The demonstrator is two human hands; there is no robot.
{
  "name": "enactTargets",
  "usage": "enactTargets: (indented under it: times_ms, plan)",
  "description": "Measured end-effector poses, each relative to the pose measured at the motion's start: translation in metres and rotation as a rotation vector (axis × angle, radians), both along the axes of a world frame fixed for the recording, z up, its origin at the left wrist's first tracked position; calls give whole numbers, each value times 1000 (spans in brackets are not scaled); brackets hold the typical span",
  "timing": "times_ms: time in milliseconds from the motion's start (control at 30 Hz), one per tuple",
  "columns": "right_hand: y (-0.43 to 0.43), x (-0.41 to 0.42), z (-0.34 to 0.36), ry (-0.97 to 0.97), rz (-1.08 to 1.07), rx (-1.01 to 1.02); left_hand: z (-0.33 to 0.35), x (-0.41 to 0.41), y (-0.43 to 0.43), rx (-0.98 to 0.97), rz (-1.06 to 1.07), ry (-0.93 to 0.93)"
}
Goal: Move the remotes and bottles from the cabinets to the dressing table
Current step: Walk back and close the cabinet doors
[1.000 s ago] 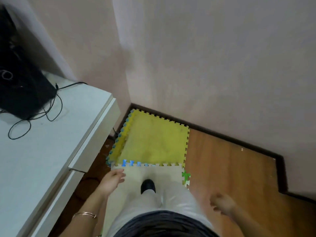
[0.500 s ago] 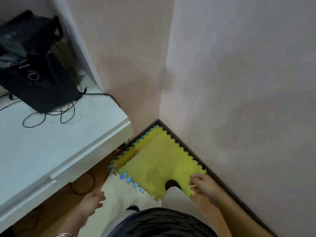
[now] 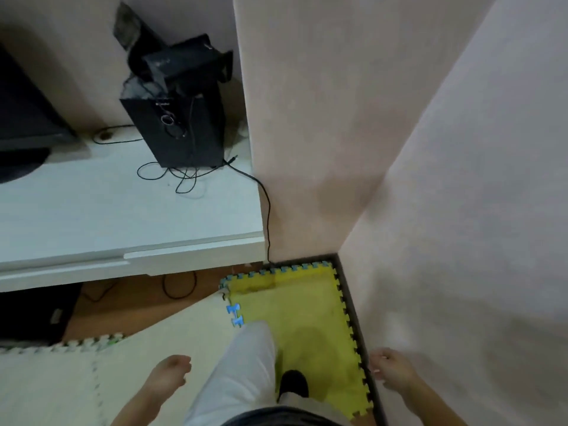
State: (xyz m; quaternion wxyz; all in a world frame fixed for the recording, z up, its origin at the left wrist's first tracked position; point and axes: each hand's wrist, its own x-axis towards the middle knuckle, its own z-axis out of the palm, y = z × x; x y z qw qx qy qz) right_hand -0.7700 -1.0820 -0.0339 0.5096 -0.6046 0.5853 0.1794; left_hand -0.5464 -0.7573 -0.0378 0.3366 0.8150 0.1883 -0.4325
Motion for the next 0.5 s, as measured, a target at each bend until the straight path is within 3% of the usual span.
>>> enactTargets:
  times_ms: [167,233,367,500]
  plan:
    - [8,32,-14,-2,102,140,-4,-3,10,22,160,71]
    - [7,40,-15,1,233,47,-8,-3,10,7,196,94]
    - [7,61,-2,-21,59,121,-2,14,1,3,179,174]
    - [2,83,16,19,121,80,11,48,-15,-13,102,149]
